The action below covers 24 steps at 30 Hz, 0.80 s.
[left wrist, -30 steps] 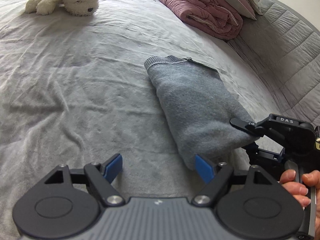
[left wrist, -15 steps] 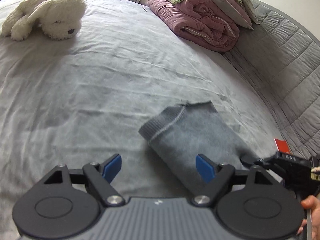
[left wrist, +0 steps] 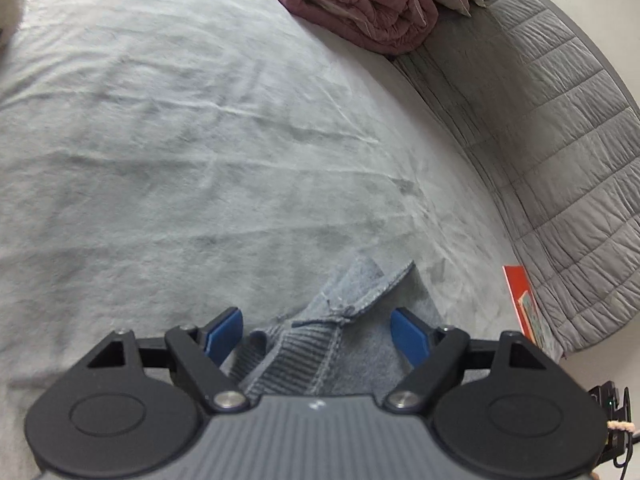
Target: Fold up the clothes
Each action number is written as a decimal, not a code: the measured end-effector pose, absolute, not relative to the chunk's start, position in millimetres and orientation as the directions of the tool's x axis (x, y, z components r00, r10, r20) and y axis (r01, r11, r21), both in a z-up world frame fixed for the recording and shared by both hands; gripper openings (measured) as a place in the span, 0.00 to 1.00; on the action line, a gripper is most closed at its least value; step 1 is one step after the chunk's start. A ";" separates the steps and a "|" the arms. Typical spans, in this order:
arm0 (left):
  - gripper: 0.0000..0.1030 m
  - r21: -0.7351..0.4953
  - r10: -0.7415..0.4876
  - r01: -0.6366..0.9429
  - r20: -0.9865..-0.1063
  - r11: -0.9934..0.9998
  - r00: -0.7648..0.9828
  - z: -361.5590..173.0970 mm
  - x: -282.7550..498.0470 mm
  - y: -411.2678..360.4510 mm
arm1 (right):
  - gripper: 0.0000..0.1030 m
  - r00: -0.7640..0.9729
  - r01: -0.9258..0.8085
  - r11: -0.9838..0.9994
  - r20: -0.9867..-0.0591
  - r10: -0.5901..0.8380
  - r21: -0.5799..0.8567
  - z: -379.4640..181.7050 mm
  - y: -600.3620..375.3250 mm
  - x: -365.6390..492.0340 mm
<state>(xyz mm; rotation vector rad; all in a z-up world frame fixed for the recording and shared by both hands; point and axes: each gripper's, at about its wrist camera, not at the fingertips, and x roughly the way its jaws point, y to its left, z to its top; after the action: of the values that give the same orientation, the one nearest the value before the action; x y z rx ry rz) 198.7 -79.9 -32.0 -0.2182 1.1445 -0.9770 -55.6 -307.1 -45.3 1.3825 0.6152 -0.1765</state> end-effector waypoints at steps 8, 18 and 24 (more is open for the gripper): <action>0.45 -0.720 -0.790 0.427 -0.613 0.548 -0.019 -54.4 196.8 -90.3 | 0.50 0.837 0.456 0.225 -0.501 0.219 0.861 -48.0 -306.4 -44.2; 0.30 -0.754 -0.820 0.342 -0.563 0.561 0.105 -31.8 178.7 -96.9 | 0.38 0.878 0.400 0.268 -0.450 0.161 0.876 -20.2 -328.6 -49.0; 0.29 -0.784 -0.856 0.349 -0.495 0.513 0.147 -6.1 166.8 -147.7 | 0.37 0.905 0.382 0.292 -0.419 0.076 0.877 10.2 -371.1 -62.7</action>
<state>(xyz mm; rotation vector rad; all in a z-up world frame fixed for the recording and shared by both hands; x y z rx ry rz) 166.8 -147.7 -6.1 -0.5645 1.1043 -0.9362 -62.7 -371.1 10.2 1.2687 0.4214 -0.2124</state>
